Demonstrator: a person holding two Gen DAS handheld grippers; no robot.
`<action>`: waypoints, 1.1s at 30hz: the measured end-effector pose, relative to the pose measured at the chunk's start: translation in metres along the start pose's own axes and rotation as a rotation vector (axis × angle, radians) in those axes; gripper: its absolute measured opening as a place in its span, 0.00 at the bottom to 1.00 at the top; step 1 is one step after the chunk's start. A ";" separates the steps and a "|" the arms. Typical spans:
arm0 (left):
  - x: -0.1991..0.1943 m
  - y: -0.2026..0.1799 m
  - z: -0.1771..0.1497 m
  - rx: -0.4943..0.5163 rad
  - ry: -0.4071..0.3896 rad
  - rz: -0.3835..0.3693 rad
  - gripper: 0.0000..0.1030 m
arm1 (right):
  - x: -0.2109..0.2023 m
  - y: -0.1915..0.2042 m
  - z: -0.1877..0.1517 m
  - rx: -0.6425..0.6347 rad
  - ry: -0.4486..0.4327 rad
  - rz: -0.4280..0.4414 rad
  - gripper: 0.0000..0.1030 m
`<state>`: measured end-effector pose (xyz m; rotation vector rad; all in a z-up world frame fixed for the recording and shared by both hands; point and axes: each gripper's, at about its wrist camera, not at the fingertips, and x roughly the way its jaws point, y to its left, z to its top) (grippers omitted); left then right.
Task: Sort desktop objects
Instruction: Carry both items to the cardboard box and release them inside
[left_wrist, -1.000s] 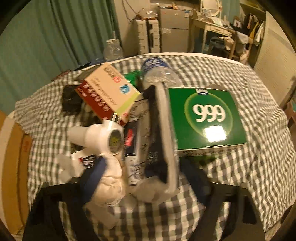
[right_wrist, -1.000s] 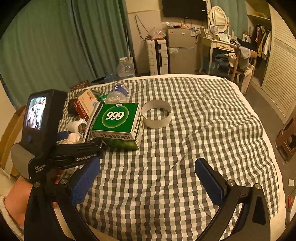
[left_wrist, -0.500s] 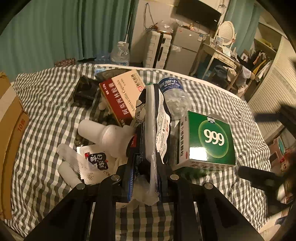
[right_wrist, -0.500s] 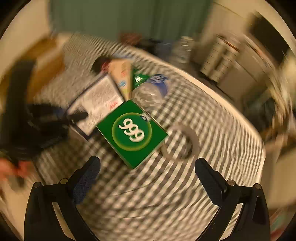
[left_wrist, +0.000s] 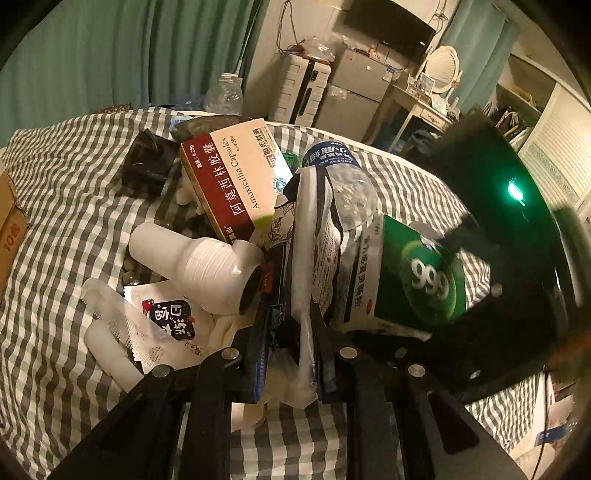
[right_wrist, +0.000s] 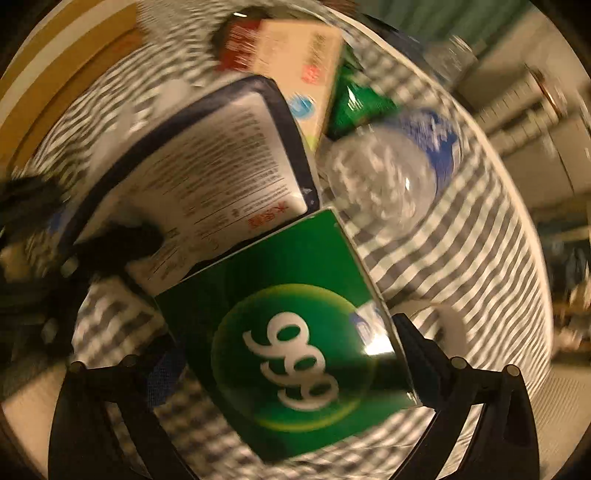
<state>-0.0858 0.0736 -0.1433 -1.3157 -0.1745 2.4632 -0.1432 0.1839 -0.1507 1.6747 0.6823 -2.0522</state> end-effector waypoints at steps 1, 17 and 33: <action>0.000 0.000 0.000 -0.003 -0.004 -0.005 0.19 | -0.006 -0.001 -0.007 0.046 -0.039 -0.013 0.90; -0.068 -0.046 0.002 0.075 -0.123 -0.136 0.17 | -0.130 0.002 -0.199 0.822 -0.369 0.116 0.85; -0.302 0.004 0.075 0.059 -0.338 -0.079 0.17 | -0.315 0.054 -0.171 0.793 -0.574 0.043 0.85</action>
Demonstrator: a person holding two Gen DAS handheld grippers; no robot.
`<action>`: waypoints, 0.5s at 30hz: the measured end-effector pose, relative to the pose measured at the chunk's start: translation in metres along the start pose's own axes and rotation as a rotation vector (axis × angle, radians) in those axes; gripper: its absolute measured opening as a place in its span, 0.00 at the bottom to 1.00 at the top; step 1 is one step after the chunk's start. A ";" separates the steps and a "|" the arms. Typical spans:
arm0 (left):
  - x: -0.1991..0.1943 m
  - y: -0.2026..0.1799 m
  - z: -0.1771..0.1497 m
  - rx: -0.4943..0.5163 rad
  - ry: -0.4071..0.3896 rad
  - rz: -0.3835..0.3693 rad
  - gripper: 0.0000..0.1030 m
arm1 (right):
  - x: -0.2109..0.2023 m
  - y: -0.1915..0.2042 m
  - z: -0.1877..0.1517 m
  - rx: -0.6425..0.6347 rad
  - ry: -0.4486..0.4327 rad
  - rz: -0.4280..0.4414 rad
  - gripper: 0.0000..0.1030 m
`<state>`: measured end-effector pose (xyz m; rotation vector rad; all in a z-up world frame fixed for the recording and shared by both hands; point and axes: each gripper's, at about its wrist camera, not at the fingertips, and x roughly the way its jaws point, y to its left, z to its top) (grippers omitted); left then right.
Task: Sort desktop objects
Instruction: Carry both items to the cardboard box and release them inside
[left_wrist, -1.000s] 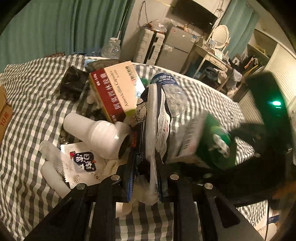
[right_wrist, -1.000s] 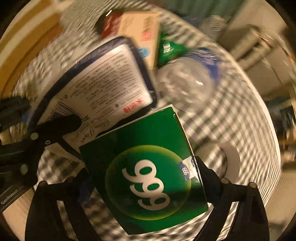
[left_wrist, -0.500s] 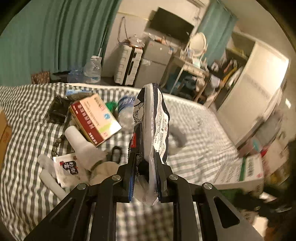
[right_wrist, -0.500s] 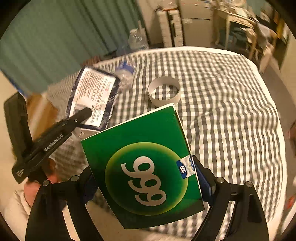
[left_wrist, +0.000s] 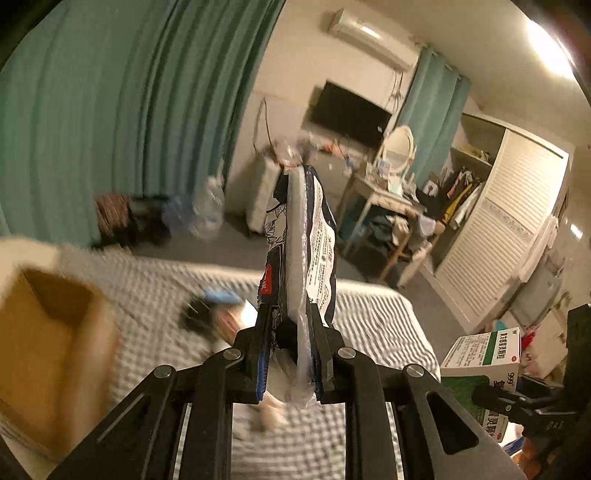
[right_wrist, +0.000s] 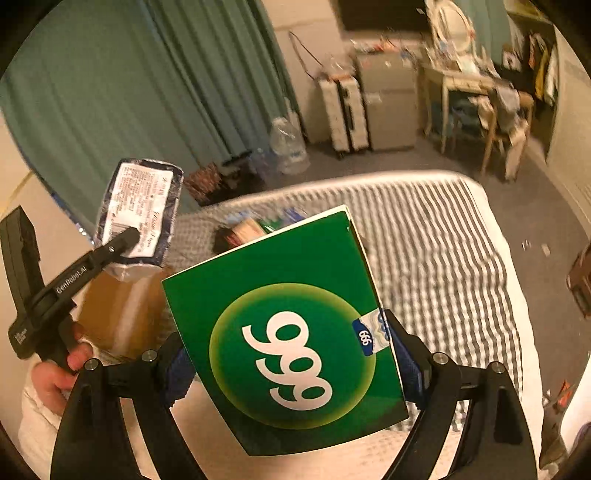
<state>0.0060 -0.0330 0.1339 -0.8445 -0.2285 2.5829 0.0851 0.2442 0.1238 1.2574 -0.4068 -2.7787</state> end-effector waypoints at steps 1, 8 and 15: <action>-0.019 0.013 0.017 0.015 -0.018 0.030 0.17 | -0.004 0.017 0.005 -0.019 -0.011 0.008 0.85; -0.110 0.127 0.064 0.029 -0.054 0.192 0.17 | 0.000 0.169 0.030 -0.133 -0.040 0.212 0.86; -0.112 0.241 0.003 0.039 0.012 0.295 0.17 | 0.067 0.289 0.014 -0.158 0.042 0.377 0.86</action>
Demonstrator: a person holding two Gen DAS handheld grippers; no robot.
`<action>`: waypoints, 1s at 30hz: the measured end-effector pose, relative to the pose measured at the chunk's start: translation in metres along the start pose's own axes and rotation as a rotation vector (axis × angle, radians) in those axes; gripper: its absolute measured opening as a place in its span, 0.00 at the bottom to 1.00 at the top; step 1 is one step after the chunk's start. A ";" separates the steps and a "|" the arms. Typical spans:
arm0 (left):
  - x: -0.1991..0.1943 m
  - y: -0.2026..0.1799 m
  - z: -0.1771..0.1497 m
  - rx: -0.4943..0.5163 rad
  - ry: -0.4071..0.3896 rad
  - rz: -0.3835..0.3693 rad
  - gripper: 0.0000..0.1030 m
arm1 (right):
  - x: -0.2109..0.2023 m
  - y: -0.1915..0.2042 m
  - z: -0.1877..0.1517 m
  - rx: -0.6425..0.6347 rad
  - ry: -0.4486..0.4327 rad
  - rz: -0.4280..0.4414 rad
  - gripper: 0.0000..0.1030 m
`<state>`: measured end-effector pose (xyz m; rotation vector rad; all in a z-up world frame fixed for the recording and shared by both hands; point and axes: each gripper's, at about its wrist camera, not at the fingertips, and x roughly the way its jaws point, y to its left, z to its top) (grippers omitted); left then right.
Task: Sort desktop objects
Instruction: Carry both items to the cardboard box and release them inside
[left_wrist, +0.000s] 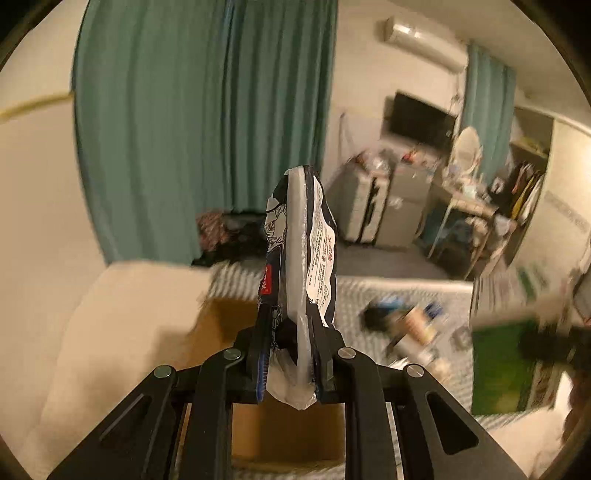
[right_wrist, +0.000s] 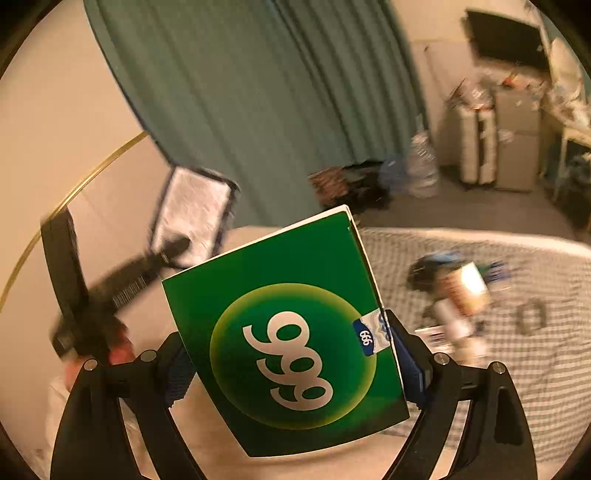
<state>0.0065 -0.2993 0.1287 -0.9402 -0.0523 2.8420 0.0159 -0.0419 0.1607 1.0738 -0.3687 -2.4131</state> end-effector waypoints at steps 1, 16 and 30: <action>0.010 0.011 -0.013 -0.011 0.012 0.019 0.17 | 0.024 0.007 -0.004 0.006 0.025 0.010 0.86; 0.113 0.091 -0.118 -0.112 -0.009 -0.032 0.71 | 0.213 -0.007 -0.014 0.044 0.183 -0.119 0.89; 0.086 0.058 -0.128 -0.087 -0.098 0.022 0.99 | 0.124 -0.026 -0.008 0.158 0.030 -0.135 0.94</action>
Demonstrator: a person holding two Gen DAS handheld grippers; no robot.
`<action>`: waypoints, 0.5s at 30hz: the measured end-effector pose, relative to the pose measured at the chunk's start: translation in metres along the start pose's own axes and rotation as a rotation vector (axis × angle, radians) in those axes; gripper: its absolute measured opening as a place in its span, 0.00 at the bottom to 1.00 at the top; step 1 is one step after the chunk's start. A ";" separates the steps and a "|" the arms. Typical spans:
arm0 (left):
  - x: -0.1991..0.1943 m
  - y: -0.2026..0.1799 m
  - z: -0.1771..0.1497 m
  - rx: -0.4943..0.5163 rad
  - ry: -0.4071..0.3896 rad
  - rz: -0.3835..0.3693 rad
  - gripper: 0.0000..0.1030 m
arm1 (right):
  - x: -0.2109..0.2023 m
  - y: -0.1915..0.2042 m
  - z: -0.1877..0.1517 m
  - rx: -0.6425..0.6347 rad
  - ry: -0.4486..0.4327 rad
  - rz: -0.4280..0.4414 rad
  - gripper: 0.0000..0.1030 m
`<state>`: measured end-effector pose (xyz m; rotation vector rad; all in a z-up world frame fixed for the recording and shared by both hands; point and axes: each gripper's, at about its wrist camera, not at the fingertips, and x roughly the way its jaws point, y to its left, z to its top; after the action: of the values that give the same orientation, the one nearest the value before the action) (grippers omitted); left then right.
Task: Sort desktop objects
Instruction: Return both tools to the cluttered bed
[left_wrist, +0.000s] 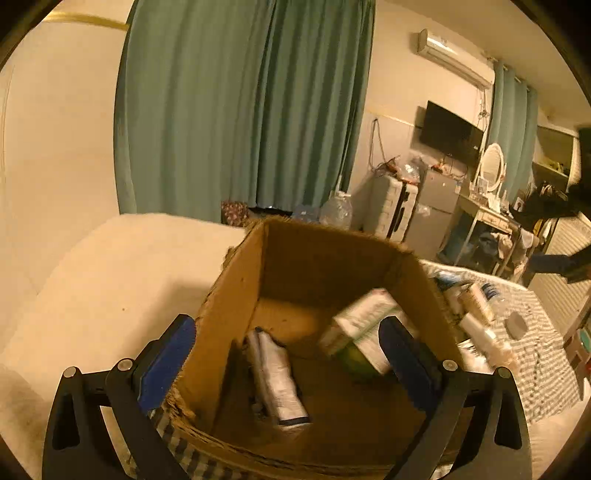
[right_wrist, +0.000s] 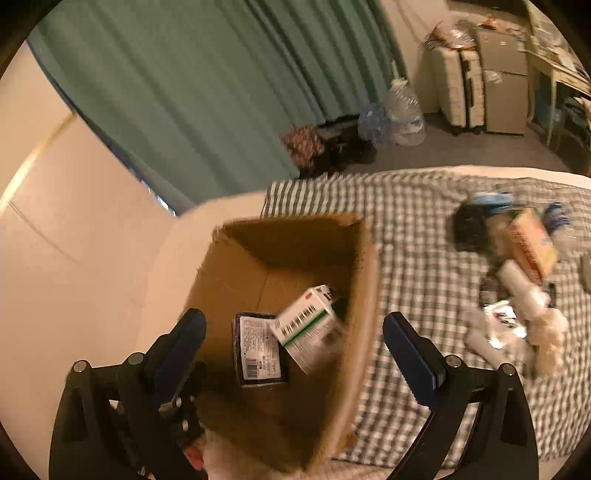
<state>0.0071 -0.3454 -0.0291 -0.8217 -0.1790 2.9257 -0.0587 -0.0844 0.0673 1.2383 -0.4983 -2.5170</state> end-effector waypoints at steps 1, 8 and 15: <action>-0.006 -0.005 0.006 0.008 -0.001 -0.006 1.00 | -0.030 -0.014 -0.003 -0.002 -0.039 -0.033 0.94; -0.061 -0.127 0.097 0.127 -0.034 -0.031 1.00 | -0.184 -0.078 0.006 -0.176 -0.160 -0.423 0.94; -0.074 -0.258 0.120 0.077 0.017 0.024 1.00 | -0.286 -0.103 0.001 -0.191 -0.271 -0.462 0.94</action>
<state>0.0227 -0.1101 0.1461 -0.8418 -0.0545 2.9260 0.0979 0.1238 0.2242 1.0379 -0.0169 -3.0538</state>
